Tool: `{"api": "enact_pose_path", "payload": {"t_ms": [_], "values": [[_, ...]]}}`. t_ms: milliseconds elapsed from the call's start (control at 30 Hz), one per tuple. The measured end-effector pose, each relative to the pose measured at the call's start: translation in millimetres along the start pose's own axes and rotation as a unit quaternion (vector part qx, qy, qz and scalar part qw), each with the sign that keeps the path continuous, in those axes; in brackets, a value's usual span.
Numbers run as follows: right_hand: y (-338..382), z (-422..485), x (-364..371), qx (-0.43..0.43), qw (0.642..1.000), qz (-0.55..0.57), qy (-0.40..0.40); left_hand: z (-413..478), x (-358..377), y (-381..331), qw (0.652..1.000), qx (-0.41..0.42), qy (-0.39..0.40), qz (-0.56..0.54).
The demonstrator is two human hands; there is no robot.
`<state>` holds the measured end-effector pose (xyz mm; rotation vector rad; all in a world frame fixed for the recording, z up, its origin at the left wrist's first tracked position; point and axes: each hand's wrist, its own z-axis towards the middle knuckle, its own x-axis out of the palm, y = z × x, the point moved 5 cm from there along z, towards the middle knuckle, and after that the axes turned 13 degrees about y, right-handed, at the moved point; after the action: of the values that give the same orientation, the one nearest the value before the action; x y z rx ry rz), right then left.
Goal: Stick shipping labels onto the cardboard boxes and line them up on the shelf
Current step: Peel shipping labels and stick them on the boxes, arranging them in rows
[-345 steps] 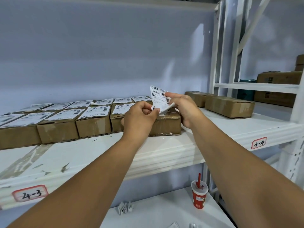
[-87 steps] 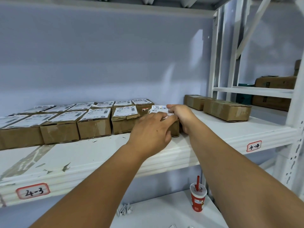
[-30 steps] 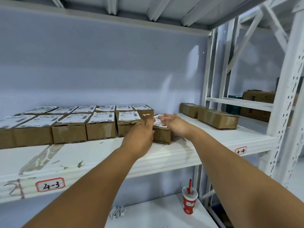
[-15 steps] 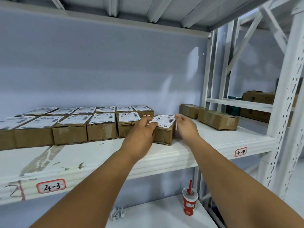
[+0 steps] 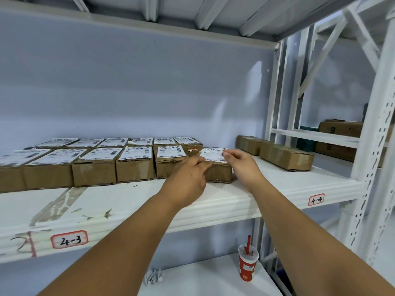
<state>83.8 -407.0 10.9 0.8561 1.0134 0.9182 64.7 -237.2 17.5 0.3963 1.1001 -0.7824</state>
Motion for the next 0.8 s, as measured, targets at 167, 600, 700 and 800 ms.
{"api": "enact_pose_path", "payload": {"t_ms": [167,600,700,800], "values": [[6,-5,5,-0.026,0.998,-0.032,0.044,1,3,1,0.996,-0.038,0.035,0.066],[3,4,12,-0.033,0.976,-0.194,0.091,-3,3,7,0.99,-0.114,0.06,0.066],[2,8,21,-0.029,0.958,-0.254,0.132,-3,4,10,0.986,-0.136,0.069,0.065],[0,14,25,-0.018,0.958,-0.234,0.162,-1,6,12,0.984,-0.141,0.09,0.061]]}}
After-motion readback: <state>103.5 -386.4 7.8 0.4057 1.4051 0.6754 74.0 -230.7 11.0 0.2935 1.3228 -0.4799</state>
